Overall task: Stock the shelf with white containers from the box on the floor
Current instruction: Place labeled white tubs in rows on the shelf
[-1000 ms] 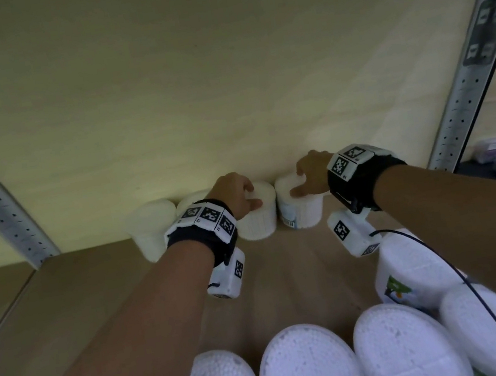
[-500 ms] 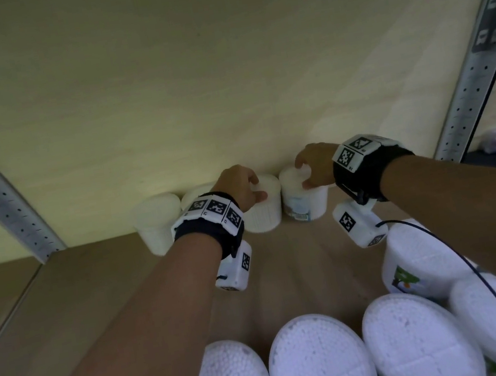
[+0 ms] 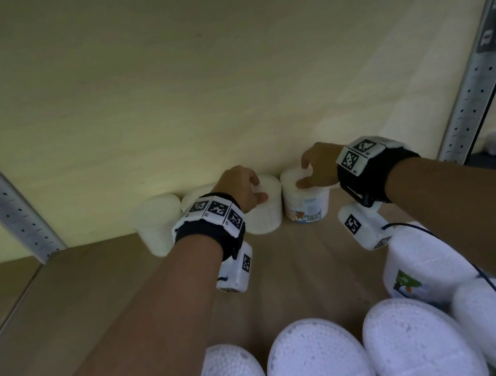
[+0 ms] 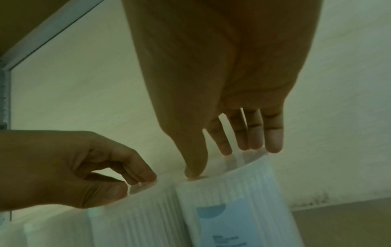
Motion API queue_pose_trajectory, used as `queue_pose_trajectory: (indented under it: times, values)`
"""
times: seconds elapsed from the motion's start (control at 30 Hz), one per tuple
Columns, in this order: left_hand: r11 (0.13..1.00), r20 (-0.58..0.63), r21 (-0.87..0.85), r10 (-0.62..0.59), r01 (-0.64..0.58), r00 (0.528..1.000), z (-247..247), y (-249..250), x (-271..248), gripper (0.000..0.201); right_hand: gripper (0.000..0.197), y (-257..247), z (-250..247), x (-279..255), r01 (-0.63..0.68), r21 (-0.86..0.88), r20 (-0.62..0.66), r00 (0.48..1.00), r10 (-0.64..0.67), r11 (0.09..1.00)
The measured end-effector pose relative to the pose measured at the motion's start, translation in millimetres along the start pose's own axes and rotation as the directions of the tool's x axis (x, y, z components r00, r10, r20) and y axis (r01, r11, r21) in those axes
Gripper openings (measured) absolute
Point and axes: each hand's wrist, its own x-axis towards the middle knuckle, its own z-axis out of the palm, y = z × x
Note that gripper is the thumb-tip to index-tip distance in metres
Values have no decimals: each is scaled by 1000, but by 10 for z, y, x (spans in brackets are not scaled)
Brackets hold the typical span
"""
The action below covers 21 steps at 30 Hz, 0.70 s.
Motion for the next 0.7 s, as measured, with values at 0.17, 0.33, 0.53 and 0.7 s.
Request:
queue_pose_trajectory:
  times: [0.17,0.33,0.53,0.7]
  values:
    - [1000,-1,-2,0,0,1000,4,4,-5,45,60,-20,50,23,-7,-20,-7,1000,7,1000]
    - [1000,-11,-9,6,-6,1000,-3,-1,-13,43,55,5,27,20,28,-2,20,999,-28,1000]
    - [1000,-15,-22,4,-4,1000,8,8,-21,43,55,10,-19,37,91,32,83,992,-94,995]
    - [999,-13,-40,-5,4,1000,7,12,-27,43,47,0,-11,63,23,49,25,999,-24,999]
